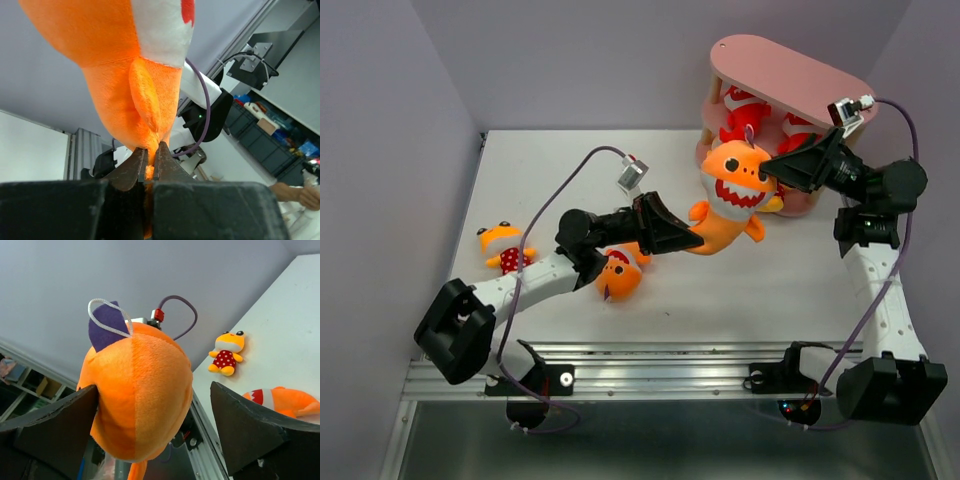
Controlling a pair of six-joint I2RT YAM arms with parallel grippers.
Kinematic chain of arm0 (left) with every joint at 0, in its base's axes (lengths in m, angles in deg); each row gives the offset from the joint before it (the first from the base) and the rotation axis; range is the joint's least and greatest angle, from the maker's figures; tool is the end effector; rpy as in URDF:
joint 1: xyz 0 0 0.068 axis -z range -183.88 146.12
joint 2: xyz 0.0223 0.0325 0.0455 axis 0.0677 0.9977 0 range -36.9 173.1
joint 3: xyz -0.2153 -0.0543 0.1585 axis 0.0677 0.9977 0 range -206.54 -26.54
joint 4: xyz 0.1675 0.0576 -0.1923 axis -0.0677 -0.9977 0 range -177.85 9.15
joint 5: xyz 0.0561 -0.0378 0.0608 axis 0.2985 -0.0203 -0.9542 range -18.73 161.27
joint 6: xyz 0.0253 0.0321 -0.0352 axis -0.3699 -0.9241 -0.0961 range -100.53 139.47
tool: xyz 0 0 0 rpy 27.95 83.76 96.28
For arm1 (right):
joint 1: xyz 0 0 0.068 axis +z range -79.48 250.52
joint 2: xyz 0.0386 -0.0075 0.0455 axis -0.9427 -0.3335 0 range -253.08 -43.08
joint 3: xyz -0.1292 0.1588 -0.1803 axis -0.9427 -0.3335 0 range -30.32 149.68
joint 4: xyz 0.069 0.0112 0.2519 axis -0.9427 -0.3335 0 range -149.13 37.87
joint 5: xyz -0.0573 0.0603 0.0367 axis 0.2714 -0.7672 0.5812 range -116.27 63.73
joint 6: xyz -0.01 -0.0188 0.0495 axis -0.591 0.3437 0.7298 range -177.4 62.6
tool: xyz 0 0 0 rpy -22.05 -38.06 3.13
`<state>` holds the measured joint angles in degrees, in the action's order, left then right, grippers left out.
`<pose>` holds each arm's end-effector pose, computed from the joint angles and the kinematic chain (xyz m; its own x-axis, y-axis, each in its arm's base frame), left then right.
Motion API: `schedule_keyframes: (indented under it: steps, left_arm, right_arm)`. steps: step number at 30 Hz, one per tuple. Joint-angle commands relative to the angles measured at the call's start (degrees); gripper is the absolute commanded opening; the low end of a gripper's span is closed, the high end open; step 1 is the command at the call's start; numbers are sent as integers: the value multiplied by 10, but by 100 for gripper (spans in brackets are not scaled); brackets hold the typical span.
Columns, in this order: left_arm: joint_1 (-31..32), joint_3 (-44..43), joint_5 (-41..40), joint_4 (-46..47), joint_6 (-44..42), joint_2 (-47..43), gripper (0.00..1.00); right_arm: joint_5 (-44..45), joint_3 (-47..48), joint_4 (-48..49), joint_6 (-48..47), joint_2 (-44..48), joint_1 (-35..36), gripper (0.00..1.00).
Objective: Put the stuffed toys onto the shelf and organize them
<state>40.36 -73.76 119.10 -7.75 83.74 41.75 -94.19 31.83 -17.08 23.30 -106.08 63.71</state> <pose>0.1833 -0.2153 0.3609 -0.5724 -0.2865 -0.7683 0.8046 -0.3768 -0.4590 0.2205 0.0068 0.4542 -0.6169 0.4472 -0.6477 -0.6665 0.1408 0.7321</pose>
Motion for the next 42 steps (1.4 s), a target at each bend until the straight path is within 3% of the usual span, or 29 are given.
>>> schedule_keyframes:
  steps: [1,4,5,6,8,9,11,15,24,27,32,34,35,36,42]
  left_arm:
    - [3,-37,16,47,-65,-31,0]
    - [2,-59,12,-36,-111,-36,0]
    - [2,-67,8,-59,-125,-37,0]
    - [2,-76,7,-106,-140,-36,0]
    - [1,-103,2,-138,-167,-29,0]
    - [0,-110,2,-154,-171,-26,0]
    - [-7,-131,-2,-161,-172,-15,0]
    - [-13,-165,-14,-160,-166,10,0]
    - [-13,-257,-89,-59,-82,76,0]
    - [-13,-277,-109,-25,-49,92,0]
    - [-7,-303,-113,28,16,121,0]
    - [-2,-304,-117,38,23,125,0]
    - [0,-303,-120,37,27,126,0]
    - [6,-302,-123,35,28,125,0]
    - [15,-305,-140,24,27,131,0]
  right_arm:
    - [-19,67,-40,-87,3,-21,100]
    - [-25,140,-155,-190,-7,-57,100]
    - [-21,162,-194,-269,-9,-69,100]
    - [-16,207,-273,-310,-9,-93,100]
    - [11,254,-360,-443,-10,-112,100]
    - [29,277,-459,-488,-10,-112,100]
    - [102,335,-563,-611,-5,-112,100]
    - [160,332,-598,-681,30,-112,100]
    - [67,237,-604,-641,98,-112,100]
    - [25,221,-583,-608,113,-112,100]
    - [-12,142,-457,-451,123,-112,100]
    - [-26,86,-336,-374,120,-112,98]
    - [-29,63,-269,-286,123,-112,97]
    - [-28,41,-148,-250,126,-112,96]
    - [-28,19,51,-104,126,-112,98]
